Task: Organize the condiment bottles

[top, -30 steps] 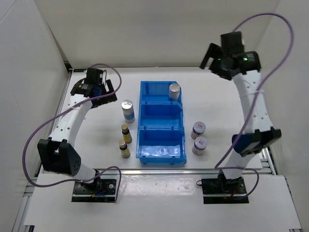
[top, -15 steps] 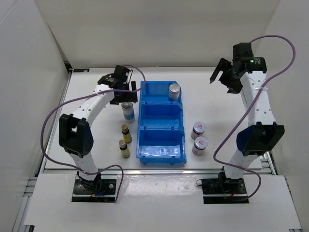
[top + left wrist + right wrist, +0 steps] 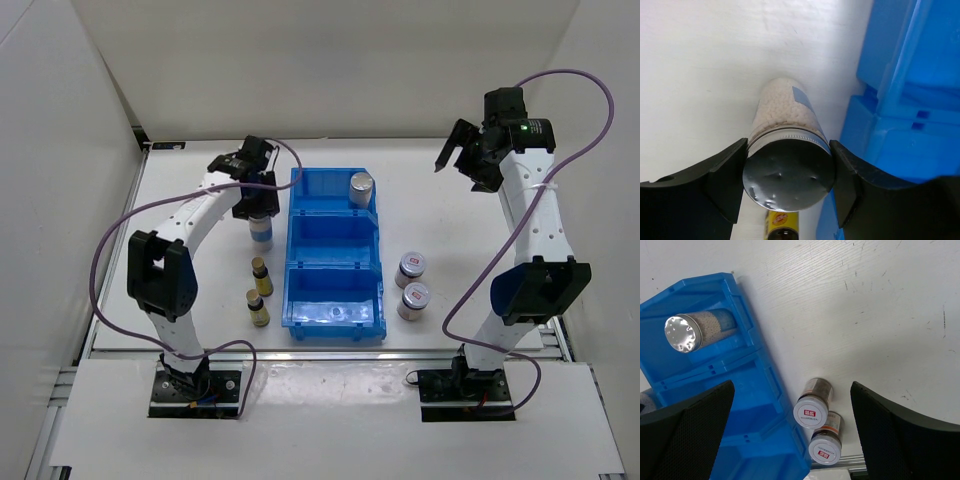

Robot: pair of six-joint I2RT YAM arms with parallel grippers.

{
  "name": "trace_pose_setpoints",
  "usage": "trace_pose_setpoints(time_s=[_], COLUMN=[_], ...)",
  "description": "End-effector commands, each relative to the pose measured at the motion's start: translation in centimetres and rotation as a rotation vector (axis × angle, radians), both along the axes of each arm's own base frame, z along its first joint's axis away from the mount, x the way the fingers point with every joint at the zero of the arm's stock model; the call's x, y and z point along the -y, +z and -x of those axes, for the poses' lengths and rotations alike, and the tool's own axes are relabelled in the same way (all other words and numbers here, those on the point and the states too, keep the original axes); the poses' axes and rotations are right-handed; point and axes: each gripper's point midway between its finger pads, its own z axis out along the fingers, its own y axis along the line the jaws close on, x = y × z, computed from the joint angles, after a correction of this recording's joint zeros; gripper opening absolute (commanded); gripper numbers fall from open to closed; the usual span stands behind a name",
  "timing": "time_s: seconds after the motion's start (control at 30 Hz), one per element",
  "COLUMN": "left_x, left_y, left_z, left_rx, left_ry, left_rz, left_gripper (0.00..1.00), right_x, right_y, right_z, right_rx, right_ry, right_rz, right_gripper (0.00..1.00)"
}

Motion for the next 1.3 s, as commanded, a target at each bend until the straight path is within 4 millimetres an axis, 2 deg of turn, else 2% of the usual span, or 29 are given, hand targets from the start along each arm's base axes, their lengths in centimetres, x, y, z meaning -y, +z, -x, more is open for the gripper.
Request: trace_pose_setpoints(time_s=[0.0, 0.03, 0.07, 0.1, 0.13, 0.17, 0.2, 0.23, 0.27, 0.3, 0.33, 0.37, 0.4, 0.43, 0.47, 0.5, 0.53, 0.6, 0.67, 0.7, 0.73, 0.8, 1.0, 1.27], left_x=[-2.4, -2.7, -3.5, -3.7, -3.4, -3.2, -3.0, -1.5, -1.1, 0.2, 2.1, 3.5, 4.8, 7.2, 8.6, 9.5, 11.2, 12.8, 14.6, 14.6, 15.2, 15.1, 14.8, 11.4], left_y=[7.3, 8.9, 11.8, 13.3, 14.0, 17.3, 18.5, 18.8, 19.8, 22.6, 23.3, 22.8, 24.4, 24.4, 23.4, 23.4, 22.4, 21.7, 19.9, 18.3, 17.7, 15.9, 13.2, 7.7], left_z=[-3.6, -4.3, -5.4, -6.0, -6.6, -7.6, -8.2, -8.9, -9.4, -9.7, -9.8, -10.5, -10.7, -10.4, -10.6, -10.2, -9.7, -8.9, -7.9, -7.8, -7.4, -7.2, -7.5, -9.2], left_rx=[0.223, 0.269, 0.345, 0.385, 0.402, 0.483, 0.515, 0.524, 0.55, 0.617, 0.629, 0.622, 0.66, 0.657, 0.635, 0.628, 0.6, 0.57, 0.512, 0.474, 0.454, 0.411, 0.36, 0.245], left_ry=[0.079, 0.1, 0.136, 0.155, 0.151, 0.169, 0.175, 0.146, 0.143, 0.126, 0.08, 0.042, 0.012, -0.063, -0.101, -0.128, -0.172, -0.221, -0.268, -0.257, -0.273, -0.263, -0.227, -0.139], left_rz=[-0.086, -0.096, -0.127, -0.131, -0.146, -0.116, -0.1, -0.069, -0.047, 0.003, 0.049, 0.066, 0.115, 0.163, 0.184, 0.202, 0.221, 0.247, 0.269, 0.264, 0.267, 0.257, 0.227, 0.181], left_gripper=[0.25, 0.21, 0.15, 0.12, 0.11, 0.11, 0.11, 0.11, 0.11, 0.11, 0.11, 0.11, 0.11, 0.11, 0.11, 0.11, 0.11, 0.11, 0.11, 0.11, 0.11, 0.11, 0.11, 0.11], right_x=[-0.1, -0.3, -0.3, -0.3, -0.3, -0.4, -0.4, -0.4, -0.4, -0.4, -0.6, -0.6, -0.6, -0.6, -0.6, -0.4, -0.4, -0.2, 0.0, 0.0, 0.2, 0.2, 0.2, 0.1], right_y=[0.8, 0.8, 0.8, 0.8, 0.8, 0.5, 0.5, 0.5, 0.5, 0.5, 0.5, 0.2, 0.2, 0.2, 0.2, 0.2, 0.2, 0.5, 0.4, 0.4, 0.4, 0.8, 0.8, 0.8], right_z=[-0.1, 0.0, 0.0, 0.0, 0.0, -0.2, -0.2, -0.2, -0.2, -0.2, -0.2, -0.1, -0.1, -0.1, -0.1, -0.1, -0.1, 0.1, 0.0, 0.0, 0.0, 0.2, 0.2, 0.2], right_rx=[0.034, 0.034, 0.034, 0.034, 0.034, 0.024, 0.024, 0.024, 0.024, 0.024, 0.024, 0.015, 0.015, 0.015, 0.015, 0.016, 0.016, 0.025, 0.026, 0.026, 0.026, 0.035, 0.035, 0.035], right_ry=[0.018, 0.024, 0.024, 0.024, 0.024, 0.029, 0.029, 0.029, 0.029, 0.029, 0.035, 0.035, 0.035, 0.035, 0.042, 0.037, 0.037, 0.039, 0.033, 0.033, 0.026, 0.034, 0.034, 0.039], right_rz=[0.001, -0.007, -0.007, -0.007, -0.007, -0.014, -0.014, -0.014, -0.014, -0.014, -0.021, -0.021, -0.021, -0.021, -0.016, -0.009, -0.008, 0.004, 0.013, 0.013, 0.022, 0.027, 0.027, 0.019], right_gripper=[1.0, 1.0, 1.0, 1.0, 1.0, 1.0, 1.0, 1.0, 1.0, 1.0, 1.0, 1.0, 1.0, 1.0, 1.0, 1.0, 1.0, 1.0, 1.0, 1.0, 1.0, 1.0, 1.0, 1.0])
